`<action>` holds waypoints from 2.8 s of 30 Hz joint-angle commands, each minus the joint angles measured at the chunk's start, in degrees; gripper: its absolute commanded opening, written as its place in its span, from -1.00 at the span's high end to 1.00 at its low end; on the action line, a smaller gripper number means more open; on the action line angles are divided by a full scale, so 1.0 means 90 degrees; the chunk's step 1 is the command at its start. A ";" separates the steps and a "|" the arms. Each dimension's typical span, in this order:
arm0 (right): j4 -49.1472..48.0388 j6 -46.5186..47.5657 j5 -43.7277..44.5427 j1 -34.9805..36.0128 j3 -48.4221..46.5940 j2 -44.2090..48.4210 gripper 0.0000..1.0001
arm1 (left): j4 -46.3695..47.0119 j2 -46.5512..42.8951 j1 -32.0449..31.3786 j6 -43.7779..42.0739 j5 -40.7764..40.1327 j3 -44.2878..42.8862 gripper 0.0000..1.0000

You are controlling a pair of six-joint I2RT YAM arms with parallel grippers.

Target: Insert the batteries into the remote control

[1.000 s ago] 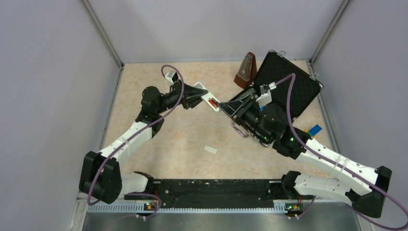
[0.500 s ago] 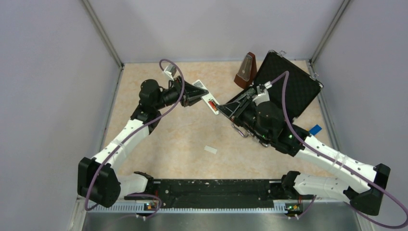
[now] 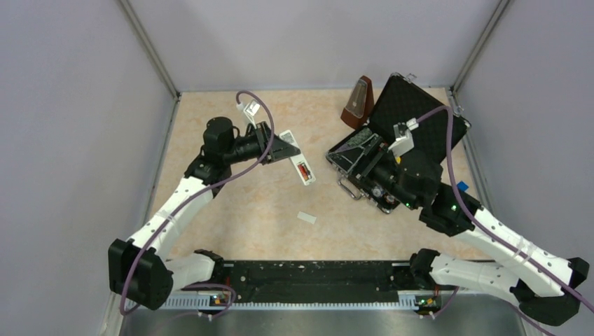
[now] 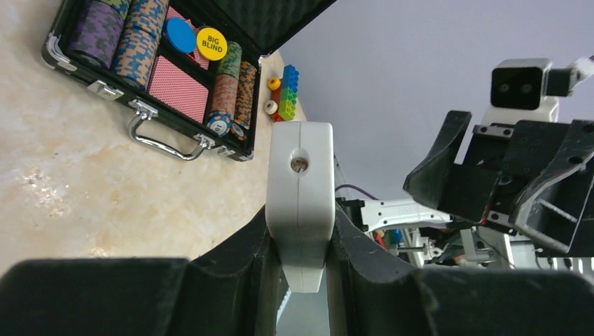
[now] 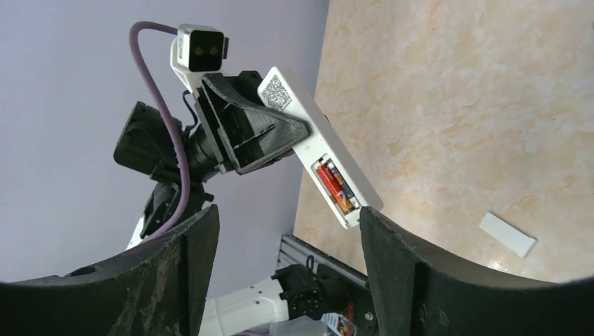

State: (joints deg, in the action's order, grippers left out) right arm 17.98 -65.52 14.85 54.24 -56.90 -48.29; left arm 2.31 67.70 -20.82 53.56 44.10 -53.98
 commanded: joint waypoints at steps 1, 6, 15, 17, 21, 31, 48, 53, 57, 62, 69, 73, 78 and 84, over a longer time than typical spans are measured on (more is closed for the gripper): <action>0.1007 0.0868 0.0036 -0.0021 -0.0559 -0.0007 -0.44 | -0.0109 -0.0514 0.0088 -0.0983 0.0130 -0.0049 1.00; 0.1775 0.1781 -0.0075 -0.0026 -0.0798 -0.0495 -0.43 | -0.0587 -0.1008 0.0122 -0.1684 -0.0023 0.0065 1.00; 0.2067 0.3429 -0.0890 -0.0021 -0.0523 -0.1945 -0.40 | -0.2048 -0.1909 0.0149 -0.2393 -0.2069 0.0068 1.00; 0.1986 0.3839 -0.1106 -0.0003 -0.0441 -0.2434 -0.37 | -0.2513 -0.1945 0.0154 -0.2357 -0.2880 -0.0017 1.00; 0.1744 0.4443 -0.1095 0.0372 -0.0534 -0.3491 -0.35 | -0.3378 -0.1969 0.0191 -0.2067 -0.4402 -0.0079 1.00; 0.2210 0.5653 -0.0894 0.1003 -0.1655 -0.5863 -0.34 | -0.4061 -0.1928 0.1830 -0.1810 -0.4068 0.0102 1.00; 0.2603 0.6308 -0.1240 0.0792 -0.1944 -0.6580 -0.17 | -0.4182 -0.1961 0.2975 -0.1650 -0.3995 0.0429 1.00; 0.2532 0.6504 -0.1312 0.0700 -0.2016 -0.6729 -0.12 | -0.4154 -0.1988 0.3059 -0.1635 -0.3974 0.0472 1.00; 0.2322 0.6657 -0.1436 0.0646 -0.2004 -0.6735 -0.02 | -0.4137 -0.1989 0.3084 -0.1653 -0.3891 0.0489 1.00; 0.2251 0.6862 -0.1387 0.0625 -0.2061 -0.6786 0.03 | -0.4114 -0.1963 0.3109 -0.1672 -0.3814 0.0489 1.00; 0.2205 0.6992 -0.1083 0.0758 -0.1874 -0.6670 0.26 | -0.4114 -0.1983 0.3132 -0.1684 -0.3772 0.0510 1.00; 0.2117 0.7100 -0.1124 0.0832 -0.1727 -0.6587 0.26 | -0.4098 -0.1978 0.3143 -0.1685 -0.3738 0.0546 1.00; 0.2153 0.7027 -0.1352 0.0833 -0.1667 -0.6606 0.24 | -0.4104 -0.2001 0.3148 -0.1706 -0.3724 0.0537 1.00; 0.2419 0.6952 -0.1357 0.0827 -0.1628 -0.6575 0.11 | -0.4124 -0.1986 0.3148 -0.1725 -0.3699 0.0526 1.00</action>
State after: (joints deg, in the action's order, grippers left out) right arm 38.41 -2.68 3.46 61.08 -72.75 -108.62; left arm -36.67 50.98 7.14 38.39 9.69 -49.10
